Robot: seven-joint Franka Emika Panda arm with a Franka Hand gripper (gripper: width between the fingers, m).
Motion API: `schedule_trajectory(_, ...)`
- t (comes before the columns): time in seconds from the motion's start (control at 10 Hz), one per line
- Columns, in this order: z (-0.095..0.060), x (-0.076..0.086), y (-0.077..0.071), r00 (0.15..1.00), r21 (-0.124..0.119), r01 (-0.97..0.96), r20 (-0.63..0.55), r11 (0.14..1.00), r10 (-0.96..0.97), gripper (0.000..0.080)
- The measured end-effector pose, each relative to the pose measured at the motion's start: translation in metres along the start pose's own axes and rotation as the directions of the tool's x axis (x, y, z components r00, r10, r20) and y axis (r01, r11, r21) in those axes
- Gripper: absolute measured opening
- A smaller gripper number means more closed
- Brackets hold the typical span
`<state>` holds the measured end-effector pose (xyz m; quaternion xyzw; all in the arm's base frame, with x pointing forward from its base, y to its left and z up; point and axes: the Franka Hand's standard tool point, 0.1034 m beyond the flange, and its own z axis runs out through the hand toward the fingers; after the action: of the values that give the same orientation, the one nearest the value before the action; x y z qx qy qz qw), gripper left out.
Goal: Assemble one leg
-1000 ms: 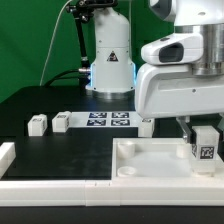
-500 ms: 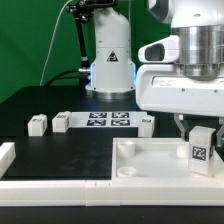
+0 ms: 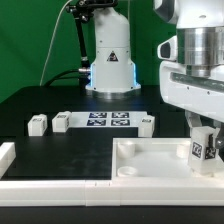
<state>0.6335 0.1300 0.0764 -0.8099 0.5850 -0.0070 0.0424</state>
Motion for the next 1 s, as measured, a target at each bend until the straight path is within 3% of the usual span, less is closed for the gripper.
schedule_trajectory(0.1,0.0,-0.001,0.0,1.0,0.0,0.006,0.001,1.0,-0.006,0.0388)
schedule_trajectory(0.2,0.0,-0.001,0.0,1.0,0.0,0.017,0.001,1.0,-0.017,0.0573)
schedule_trajectory(0.3,0.0,0.0,0.0,0.997,-0.001,0.075,0.001,0.997,-0.075,0.0573)
schedule_trajectory(0.4,0.0,0.001,0.0,0.989,-0.005,0.147,0.001,0.989,-0.147,0.0633)
schedule_trajectory(0.5,0.0,0.0,0.002,0.959,-0.03,0.284,0.003,0.958,-0.284,0.0633)
schedule_trajectory(1.0,0.004,0.011,0.002,0.655,-0.038,0.756,0.016,0.654,-0.756,0.0649)
